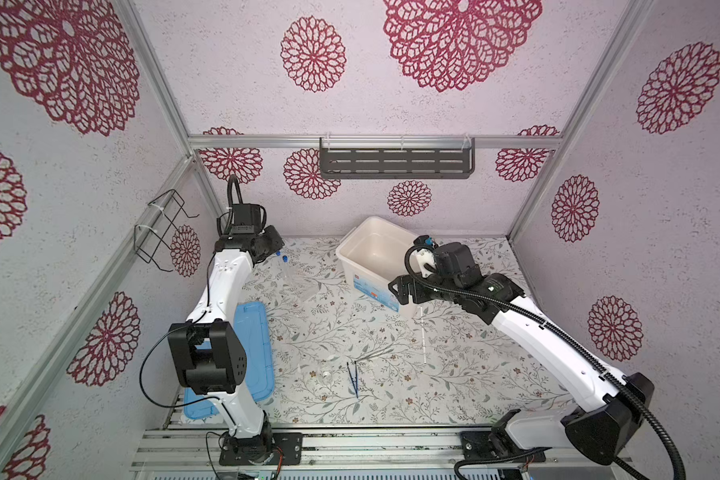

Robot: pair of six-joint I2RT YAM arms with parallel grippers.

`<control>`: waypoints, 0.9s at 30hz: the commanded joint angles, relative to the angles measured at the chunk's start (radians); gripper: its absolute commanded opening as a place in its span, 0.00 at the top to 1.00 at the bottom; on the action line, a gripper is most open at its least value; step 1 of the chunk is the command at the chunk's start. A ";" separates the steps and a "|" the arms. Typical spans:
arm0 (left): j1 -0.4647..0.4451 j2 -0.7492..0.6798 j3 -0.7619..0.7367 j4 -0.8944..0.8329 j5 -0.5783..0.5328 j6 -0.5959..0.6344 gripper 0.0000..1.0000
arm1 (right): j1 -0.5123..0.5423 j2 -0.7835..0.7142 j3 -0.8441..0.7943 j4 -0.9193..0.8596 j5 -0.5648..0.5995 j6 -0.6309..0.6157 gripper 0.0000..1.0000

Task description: Organize the chemistry lab equipment

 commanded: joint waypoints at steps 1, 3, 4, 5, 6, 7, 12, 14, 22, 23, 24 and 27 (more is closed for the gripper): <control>-0.005 -0.085 0.008 -0.040 0.011 0.029 0.69 | -0.005 0.042 0.086 -0.104 -0.018 -0.046 0.01; -0.012 -0.122 -0.010 -0.057 0.011 0.040 0.68 | 0.002 0.067 0.110 -0.138 -0.030 -0.055 0.01; -0.017 -0.144 -0.024 -0.069 0.010 0.046 0.67 | 0.008 0.077 0.116 -0.147 -0.033 -0.059 0.01; -0.021 -0.161 -0.035 -0.077 0.011 0.051 0.67 | 0.013 0.082 0.117 -0.148 -0.038 -0.065 0.02; -0.027 -0.183 -0.049 -0.089 0.011 0.058 0.66 | 0.024 0.087 0.117 -0.149 -0.049 -0.071 0.03; -0.032 -0.204 -0.064 -0.101 0.010 0.063 0.66 | 0.038 0.091 0.115 -0.150 -0.053 -0.081 0.04; -0.048 -0.305 -0.156 -0.154 0.013 0.086 0.63 | 0.152 0.117 0.095 -0.161 -0.012 -0.192 0.08; -0.055 -0.345 -0.199 -0.175 0.004 0.105 0.61 | 0.200 0.129 0.074 -0.156 -0.008 -0.255 0.08; -0.057 -0.500 -0.398 -0.230 -0.002 0.133 0.56 | 0.294 0.149 -0.083 -0.070 -0.139 -0.531 0.10; -0.057 -0.513 -0.424 -0.237 0.003 0.134 0.54 | 0.310 0.154 -0.098 -0.051 -0.145 -0.552 0.09; -0.056 -0.525 -0.448 -0.243 0.004 0.132 0.50 | 0.330 0.164 -0.108 -0.033 -0.143 -0.567 0.08; -0.029 -0.547 -0.498 -0.272 0.021 0.107 0.45 | 0.383 0.223 -0.087 0.016 -0.138 -0.586 0.08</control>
